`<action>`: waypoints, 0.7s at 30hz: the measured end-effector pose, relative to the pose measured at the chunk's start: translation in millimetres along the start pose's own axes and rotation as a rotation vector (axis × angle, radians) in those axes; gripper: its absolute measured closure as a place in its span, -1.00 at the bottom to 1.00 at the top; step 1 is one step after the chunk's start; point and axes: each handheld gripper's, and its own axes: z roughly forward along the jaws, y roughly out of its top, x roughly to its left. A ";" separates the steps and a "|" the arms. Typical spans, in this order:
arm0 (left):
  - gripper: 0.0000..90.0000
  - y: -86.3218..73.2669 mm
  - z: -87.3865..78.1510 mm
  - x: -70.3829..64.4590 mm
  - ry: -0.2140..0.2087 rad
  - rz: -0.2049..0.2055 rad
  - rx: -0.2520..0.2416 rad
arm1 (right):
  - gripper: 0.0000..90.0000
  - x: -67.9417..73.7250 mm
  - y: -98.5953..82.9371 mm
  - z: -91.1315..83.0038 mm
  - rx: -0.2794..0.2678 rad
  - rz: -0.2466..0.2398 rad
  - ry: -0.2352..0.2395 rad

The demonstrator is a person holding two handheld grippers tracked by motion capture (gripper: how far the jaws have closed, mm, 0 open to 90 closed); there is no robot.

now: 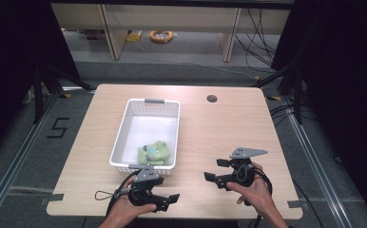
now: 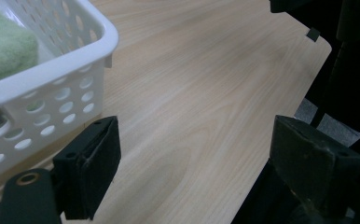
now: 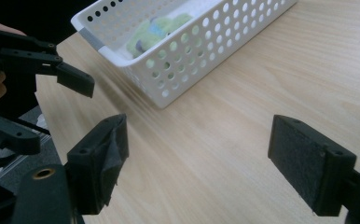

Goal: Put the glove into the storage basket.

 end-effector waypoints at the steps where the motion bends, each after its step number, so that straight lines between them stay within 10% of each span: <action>1: -0.64 -1.0 -0.1 0.4 0.000 -0.002 0.000 | -0.55 0.0 0.0 0.0 0.000 0.000 0.000; 21: -0.64 -27.1 10.6 -8.6 -0.003 0.034 0.038 | -0.64 6.2 -38.9 -1.7 -0.001 -0.040 0.025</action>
